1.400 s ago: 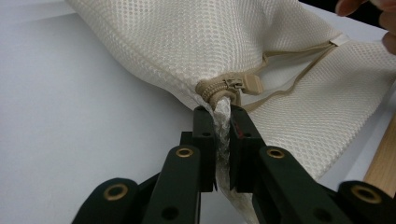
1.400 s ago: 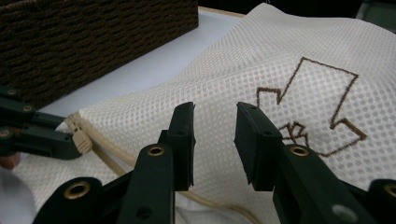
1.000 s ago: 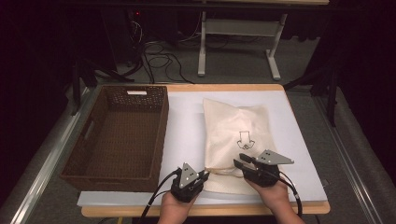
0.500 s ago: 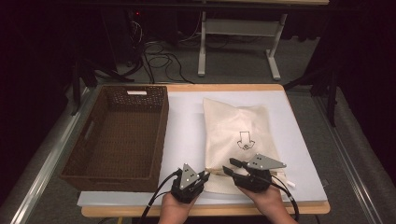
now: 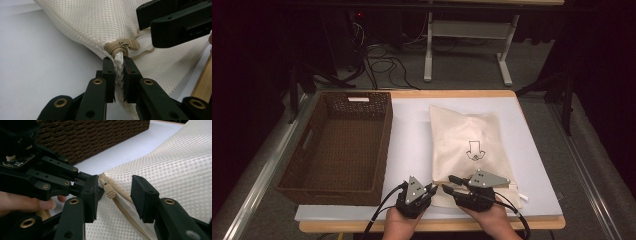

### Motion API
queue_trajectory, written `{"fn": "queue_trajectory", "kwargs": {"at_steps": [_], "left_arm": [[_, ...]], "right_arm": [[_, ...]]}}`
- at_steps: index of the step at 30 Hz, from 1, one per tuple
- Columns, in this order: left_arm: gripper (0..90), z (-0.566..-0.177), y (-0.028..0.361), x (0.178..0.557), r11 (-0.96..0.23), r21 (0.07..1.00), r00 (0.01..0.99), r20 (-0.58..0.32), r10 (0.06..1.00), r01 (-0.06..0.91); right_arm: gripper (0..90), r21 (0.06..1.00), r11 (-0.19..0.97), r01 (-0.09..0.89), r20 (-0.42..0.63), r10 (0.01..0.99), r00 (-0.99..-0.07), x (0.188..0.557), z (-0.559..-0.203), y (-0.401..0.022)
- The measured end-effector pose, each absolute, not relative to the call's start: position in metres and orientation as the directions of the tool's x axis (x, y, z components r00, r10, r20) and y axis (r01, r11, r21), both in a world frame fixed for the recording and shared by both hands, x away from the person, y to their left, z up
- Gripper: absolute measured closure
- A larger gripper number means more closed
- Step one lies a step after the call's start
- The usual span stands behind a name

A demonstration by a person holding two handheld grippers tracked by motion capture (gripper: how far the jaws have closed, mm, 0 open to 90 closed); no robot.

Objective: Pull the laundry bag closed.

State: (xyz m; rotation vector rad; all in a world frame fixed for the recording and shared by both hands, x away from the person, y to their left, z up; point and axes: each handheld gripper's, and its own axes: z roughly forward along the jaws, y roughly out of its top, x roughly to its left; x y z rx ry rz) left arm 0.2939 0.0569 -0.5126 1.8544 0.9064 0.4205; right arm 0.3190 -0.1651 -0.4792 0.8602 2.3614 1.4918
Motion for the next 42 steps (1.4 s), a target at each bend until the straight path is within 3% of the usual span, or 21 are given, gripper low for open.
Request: {"fn": "queue_trajectory", "kwargs": {"at_steps": [23, 42], "left_arm": [[82.0, -0.513, 0.056, 0.293, -0.235, 0.887, 0.661, -0.099, 0.744, 0.397], [81.7, -0.516, 0.055, 0.294, -0.244, 0.882, 0.656, -0.092, 0.749, 0.402]], "right_arm": [[75.4, 0.846, 0.314, 0.431, 0.207, 0.551, -0.808, 0.325, -0.491, -0.161], [83.8, 0.868, 0.321, 0.379, 0.161, 0.542, -0.825, 0.319, -0.488, -0.16]]}}
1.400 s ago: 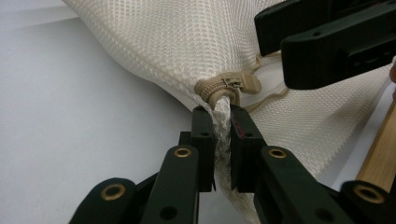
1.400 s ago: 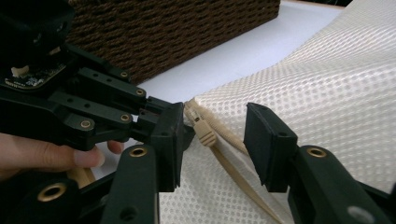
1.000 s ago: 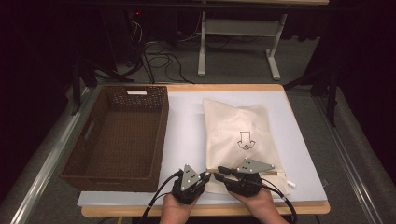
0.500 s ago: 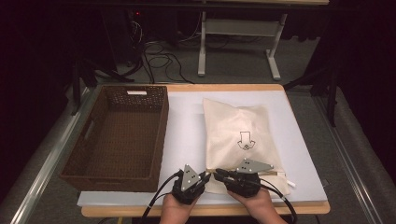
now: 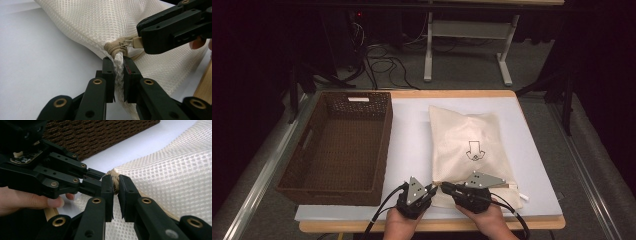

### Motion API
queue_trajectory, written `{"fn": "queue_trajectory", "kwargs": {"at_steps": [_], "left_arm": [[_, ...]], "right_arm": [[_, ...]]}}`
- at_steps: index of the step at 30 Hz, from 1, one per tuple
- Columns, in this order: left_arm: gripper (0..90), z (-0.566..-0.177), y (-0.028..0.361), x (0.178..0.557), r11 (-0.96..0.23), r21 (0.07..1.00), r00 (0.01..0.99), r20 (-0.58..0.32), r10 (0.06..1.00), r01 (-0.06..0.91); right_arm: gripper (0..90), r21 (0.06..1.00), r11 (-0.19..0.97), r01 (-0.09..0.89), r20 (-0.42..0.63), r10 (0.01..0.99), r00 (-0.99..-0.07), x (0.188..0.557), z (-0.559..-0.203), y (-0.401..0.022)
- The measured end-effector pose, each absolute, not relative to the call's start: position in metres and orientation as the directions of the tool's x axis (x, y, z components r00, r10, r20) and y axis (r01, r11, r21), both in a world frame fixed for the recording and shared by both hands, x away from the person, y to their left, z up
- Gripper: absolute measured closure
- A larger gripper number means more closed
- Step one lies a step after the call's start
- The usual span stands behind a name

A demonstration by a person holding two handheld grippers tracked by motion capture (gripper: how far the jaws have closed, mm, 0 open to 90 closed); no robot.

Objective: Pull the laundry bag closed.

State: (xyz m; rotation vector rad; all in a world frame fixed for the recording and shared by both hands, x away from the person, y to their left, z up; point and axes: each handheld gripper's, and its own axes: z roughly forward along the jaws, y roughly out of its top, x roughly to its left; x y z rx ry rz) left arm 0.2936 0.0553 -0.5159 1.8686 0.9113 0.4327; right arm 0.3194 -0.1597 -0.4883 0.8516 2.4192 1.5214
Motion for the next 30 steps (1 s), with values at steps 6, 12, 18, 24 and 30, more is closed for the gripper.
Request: {"fn": "queue_trajectory", "kwargs": {"at_steps": [6, 12, 18, 24, 30], "left_arm": [[81.7, -0.5158, 0.0546, 0.2927, -0.241, 0.883, 0.655, -0.093, 0.749, 0.402], [81.5, -0.5159, 0.0544, 0.2925, -0.241, 0.883, 0.658, -0.096, 0.747, 0.403], [75.2, -0.5154, 0.0545, 0.2923, -0.236, 0.883, 0.658, -0.103, 0.746, 0.406], [72.0, -0.5139, 0.0567, 0.2924, -0.217, 0.887, 0.652, -0.116, 0.749, 0.407], [84.2, -0.5125, 0.0567, 0.2926, -0.194, 0.886, 0.648, -0.144, 0.748, 0.421]], "right_arm": [[83.7, 0.865, 0.333, 0.375, 0.152, 0.539, -0.829, 0.3184, -0.4895, -0.1574], [84.1, 0.864, 0.34, 0.37, 0.143, 0.539, -0.83, 0.3185, -0.4902, -0.1569], [87.8, 0.859, 0.364, 0.361, 0.124, 0.537, -0.834, 0.3188, -0.4903, -0.1571], [87.9, 0.858, 0.371, 0.357, 0.116, 0.536, -0.836, 0.319, -0.4904, -0.1576], [88.0, 0.854, 0.366, 0.369, 0.125, 0.546, -0.829, 0.3193, -0.4893, -0.1598]]}}
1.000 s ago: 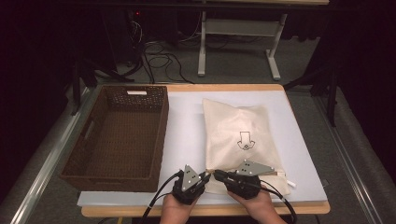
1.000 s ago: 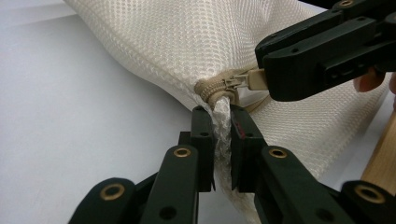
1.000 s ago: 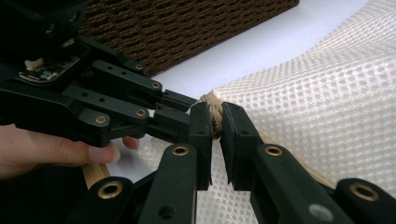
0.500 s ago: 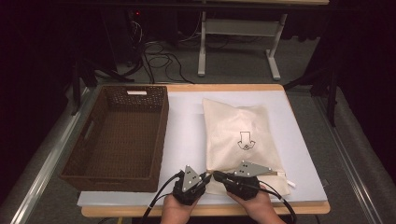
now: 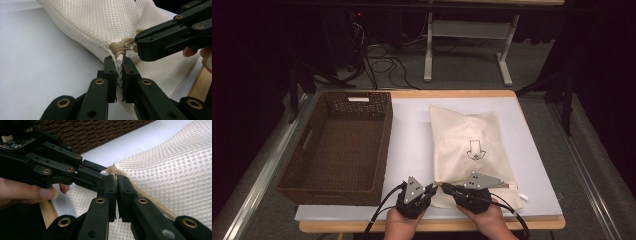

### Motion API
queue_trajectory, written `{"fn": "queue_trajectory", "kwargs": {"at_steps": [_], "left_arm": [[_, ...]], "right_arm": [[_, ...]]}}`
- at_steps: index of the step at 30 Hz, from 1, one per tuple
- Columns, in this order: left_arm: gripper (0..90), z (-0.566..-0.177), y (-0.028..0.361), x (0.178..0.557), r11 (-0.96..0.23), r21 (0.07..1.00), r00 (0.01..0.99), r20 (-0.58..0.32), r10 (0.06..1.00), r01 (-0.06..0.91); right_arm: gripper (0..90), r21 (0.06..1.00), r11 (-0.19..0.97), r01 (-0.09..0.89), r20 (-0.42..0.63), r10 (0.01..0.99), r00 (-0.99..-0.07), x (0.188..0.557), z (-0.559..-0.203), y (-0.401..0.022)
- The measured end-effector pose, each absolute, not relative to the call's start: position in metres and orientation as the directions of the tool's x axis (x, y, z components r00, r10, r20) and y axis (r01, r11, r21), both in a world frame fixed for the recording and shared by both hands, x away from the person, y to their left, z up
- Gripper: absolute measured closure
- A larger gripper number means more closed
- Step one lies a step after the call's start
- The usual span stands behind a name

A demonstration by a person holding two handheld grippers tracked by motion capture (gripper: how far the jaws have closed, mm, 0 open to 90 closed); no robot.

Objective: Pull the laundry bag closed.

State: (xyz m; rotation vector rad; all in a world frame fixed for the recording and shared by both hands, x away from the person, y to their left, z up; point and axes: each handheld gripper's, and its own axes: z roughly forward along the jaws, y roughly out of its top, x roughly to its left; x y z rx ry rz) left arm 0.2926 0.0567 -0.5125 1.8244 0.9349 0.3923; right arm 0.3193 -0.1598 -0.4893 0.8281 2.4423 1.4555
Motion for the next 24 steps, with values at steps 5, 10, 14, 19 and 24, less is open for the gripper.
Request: {"fn": "queue_trajectory", "kwargs": {"at_steps": [5, 10, 14, 19, 24], "left_arm": [[84.6, -0.5115, 0.057, 0.2923, -0.186, 0.887, 0.646, -0.15, 0.749, 0.422], [85.0, -0.5097, 0.0572, 0.2918, -0.179, 0.89, 0.643, -0.152, 0.75, 0.419], [85.4, -0.5084, 0.0572, 0.2913, -0.179, 0.891, 0.643, -0.151, 0.751, 0.418], [77.5, -0.5106, 0.0609, 0.2944, -0.153, 0.883, 0.646, -0.196, 0.738, 0.443], [69.5, -0.5099, 0.0626, 0.2965, -0.146, 0.888, 0.652, -0.199, 0.731, 0.435]], "right_arm": [[88.0, 0.855, 0.359, 0.374, 0.128, 0.553, -0.823, 0.3199, -0.489, -0.161], [88.2, 0.855, 0.348, 0.385, 0.143, 0.554, -0.82, 0.3212, -0.4884, -0.162], [88.4, 0.855, 0.35, 0.383, 0.138, 0.557, -0.819, 0.3219, -0.4877, -0.1629], [88.3, 0.854, 0.368, 0.369, 0.128, 0.538, -0.833, 0.3212, -0.4886, -0.1626], [88.2, 0.852, 0.373, 0.367, 0.123, 0.539, -0.833, 0.3201, -0.4889, -0.1611]]}}
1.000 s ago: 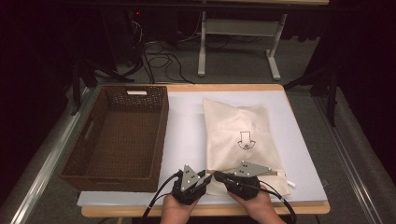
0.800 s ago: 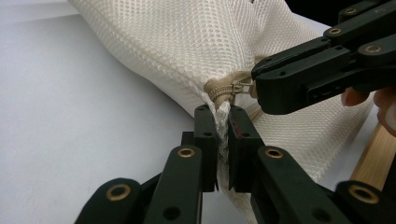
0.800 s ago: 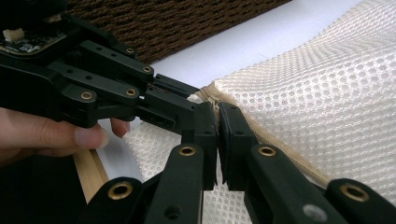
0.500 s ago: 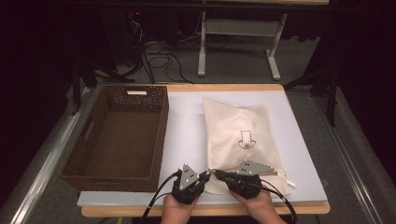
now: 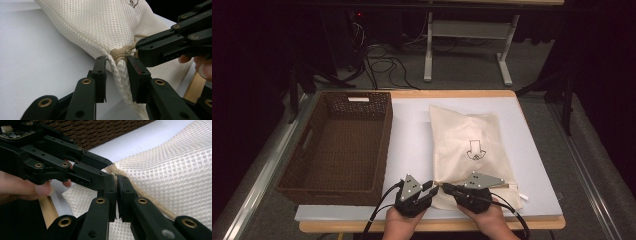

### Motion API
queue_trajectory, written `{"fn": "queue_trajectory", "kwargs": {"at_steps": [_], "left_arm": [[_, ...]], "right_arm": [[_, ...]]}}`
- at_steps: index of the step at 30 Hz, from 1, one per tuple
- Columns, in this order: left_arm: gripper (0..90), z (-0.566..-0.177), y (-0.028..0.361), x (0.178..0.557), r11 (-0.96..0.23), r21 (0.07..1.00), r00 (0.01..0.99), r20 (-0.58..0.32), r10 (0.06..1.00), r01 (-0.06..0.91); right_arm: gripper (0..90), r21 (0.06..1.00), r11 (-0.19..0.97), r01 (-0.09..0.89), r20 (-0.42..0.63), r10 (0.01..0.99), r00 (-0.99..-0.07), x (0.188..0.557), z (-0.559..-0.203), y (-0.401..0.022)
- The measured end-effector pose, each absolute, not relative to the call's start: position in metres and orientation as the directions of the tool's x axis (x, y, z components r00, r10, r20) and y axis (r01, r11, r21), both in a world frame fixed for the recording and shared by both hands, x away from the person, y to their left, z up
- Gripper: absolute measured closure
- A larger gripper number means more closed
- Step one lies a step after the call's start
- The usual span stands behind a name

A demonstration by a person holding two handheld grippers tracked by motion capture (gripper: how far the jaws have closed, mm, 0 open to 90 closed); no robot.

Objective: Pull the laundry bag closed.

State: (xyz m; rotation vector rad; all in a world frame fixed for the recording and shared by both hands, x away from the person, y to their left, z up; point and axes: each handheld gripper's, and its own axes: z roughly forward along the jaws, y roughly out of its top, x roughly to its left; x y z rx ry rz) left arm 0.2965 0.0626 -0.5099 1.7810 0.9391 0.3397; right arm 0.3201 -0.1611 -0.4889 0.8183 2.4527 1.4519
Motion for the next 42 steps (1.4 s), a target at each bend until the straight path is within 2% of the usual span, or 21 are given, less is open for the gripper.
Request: {"fn": "queue_trajectory", "kwargs": {"at_steps": [5, 12, 24, 32, 42], "left_arm": [[73.0, -0.5104, 0.0631, 0.2974, -0.145, 0.889, 0.661, -0.205, 0.722, 0.435], [72.5, -0.5094, 0.0643, 0.2976, -0.14, 0.892, 0.663, -0.206, 0.719, 0.429], [85.2, -0.5057, 0.0634, 0.2949, -0.138, 0.901, 0.655, -0.187, 0.732, 0.411], [86.5, -0.5022, 0.0619, 0.2903, -0.15, 0.912, 0.649, -0.149, 0.746, 0.381], [86.5, -0.5016, 0.0631, 0.2899, -0.149, 0.91, 0.653, -0.156, 0.741, 0.387]], "right_arm": [[88.2, 0.85, 0.381, 0.365, 0.115, 0.541, -0.833, 0.3212, -0.4894, -0.1619], [88.3, 0.845, 0.39, 0.366, 0.109, 0.544, -0.832, 0.3218, -0.4904, -0.162], [88.3, 0.848, 0.379, 0.371, 0.113, 0.555, -0.824, 0.3215, -0.4903, -0.1622], [88.6, 0.85, 0.363, 0.382, 0.133, 0.553, -0.823, 0.3229, -0.4895, -0.1637], [88.5, 0.845, 0.367, 0.39, 0.145, 0.544, -0.826, 0.3251, -0.4932, -0.165]]}}
